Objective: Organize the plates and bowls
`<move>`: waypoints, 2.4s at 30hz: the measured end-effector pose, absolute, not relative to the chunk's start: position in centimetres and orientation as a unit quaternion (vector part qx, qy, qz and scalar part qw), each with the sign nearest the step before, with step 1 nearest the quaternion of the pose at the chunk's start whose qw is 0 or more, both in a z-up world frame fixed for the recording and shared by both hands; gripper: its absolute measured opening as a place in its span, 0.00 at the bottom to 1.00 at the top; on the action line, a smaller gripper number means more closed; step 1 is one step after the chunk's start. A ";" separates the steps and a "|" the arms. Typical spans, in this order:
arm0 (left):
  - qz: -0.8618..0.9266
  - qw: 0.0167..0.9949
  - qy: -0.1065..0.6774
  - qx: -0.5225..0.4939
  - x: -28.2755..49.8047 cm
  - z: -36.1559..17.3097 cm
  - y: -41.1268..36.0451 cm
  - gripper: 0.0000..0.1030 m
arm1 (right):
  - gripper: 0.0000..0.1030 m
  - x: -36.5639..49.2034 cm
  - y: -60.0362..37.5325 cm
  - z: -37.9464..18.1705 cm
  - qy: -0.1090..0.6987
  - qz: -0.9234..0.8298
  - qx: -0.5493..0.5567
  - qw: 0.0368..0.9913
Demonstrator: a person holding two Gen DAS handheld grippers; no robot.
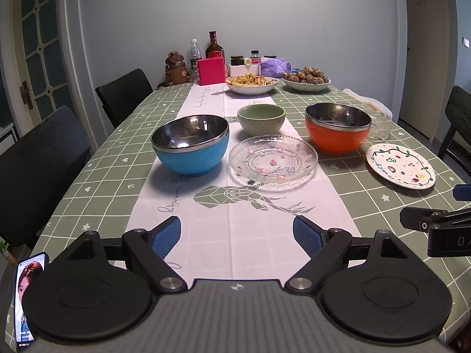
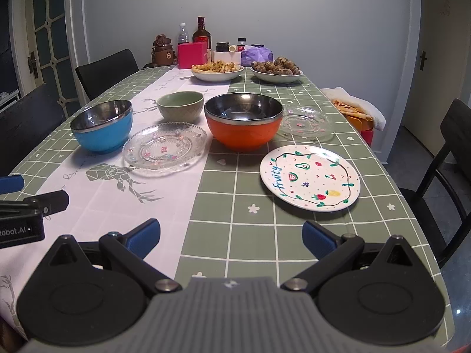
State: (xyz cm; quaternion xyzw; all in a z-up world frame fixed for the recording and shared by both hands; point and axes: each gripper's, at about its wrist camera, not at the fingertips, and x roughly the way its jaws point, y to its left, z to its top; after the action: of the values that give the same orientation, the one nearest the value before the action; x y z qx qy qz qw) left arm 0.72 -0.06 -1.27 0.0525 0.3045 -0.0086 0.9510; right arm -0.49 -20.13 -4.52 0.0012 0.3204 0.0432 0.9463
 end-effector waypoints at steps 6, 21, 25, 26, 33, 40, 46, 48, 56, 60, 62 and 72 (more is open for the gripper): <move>-0.002 0.951 0.307 0.046 0.8 -1.4 0.1 0.98 | 0.98 -0.5 -20.2 -4.5 0.320 0.043 0.000 0.946; -0.003 0.948 0.315 0.038 1.0 -1.3 0.3 0.98 | 0.98 -0.3 -20.2 -4.8 0.325 0.038 -0.002 0.945; -0.003 0.948 0.315 0.036 1.0 -1.3 0.3 0.98 | 0.98 -0.3 -20.3 -5.0 0.327 0.037 -0.001 0.944; -0.004 0.948 0.315 0.036 1.0 -1.3 0.3 0.98 | 0.98 -0.3 -20.3 -5.0 0.327 0.037 -0.001 0.944; -0.005 0.947 0.319 0.037 1.0 -1.4 0.4 0.98 | 0.98 -0.2 -20.3 -5.2 0.331 0.038 0.000 0.943; -0.008 0.947 0.318 0.037 1.0 -1.4 0.3 0.98 | 0.98 0.0 -20.4 -5.4 0.336 0.037 0.004 0.941; -0.007 0.947 0.318 0.036 1.0 -1.4 0.3 0.98 | 0.98 0.0 -20.4 -5.4 0.336 0.038 0.005 0.941; -0.007 0.947 0.318 0.037 1.0 -1.4 0.3 0.98 | 0.98 0.0 -20.4 -5.4 0.336 0.038 0.006 0.941; -0.012 0.948 0.316 0.038 1.0 -1.3 0.3 0.98 | 0.98 0.1 -20.5 -5.5 0.338 0.038 0.006 0.940; -0.013 0.949 0.314 0.037 1.0 -1.3 0.3 0.98 | 0.98 0.0 -20.5 -5.5 0.338 0.038 0.005 0.940; -0.012 0.949 0.313 0.038 0.9 -1.3 0.3 0.98 | 0.98 0.0 -20.5 -5.5 0.338 0.039 0.005 0.940; -0.021 0.956 0.289 0.046 0.6 -0.9 0.0 0.93 | 0.98 0.2 -20.6 -5.8 0.340 0.035 0.003 0.940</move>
State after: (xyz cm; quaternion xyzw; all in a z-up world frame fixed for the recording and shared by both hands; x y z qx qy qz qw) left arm 0.56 0.00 -0.92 0.0464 0.2894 -0.0210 0.9558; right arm 0.24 -20.59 -5.84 0.0025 0.3402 0.0354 0.9397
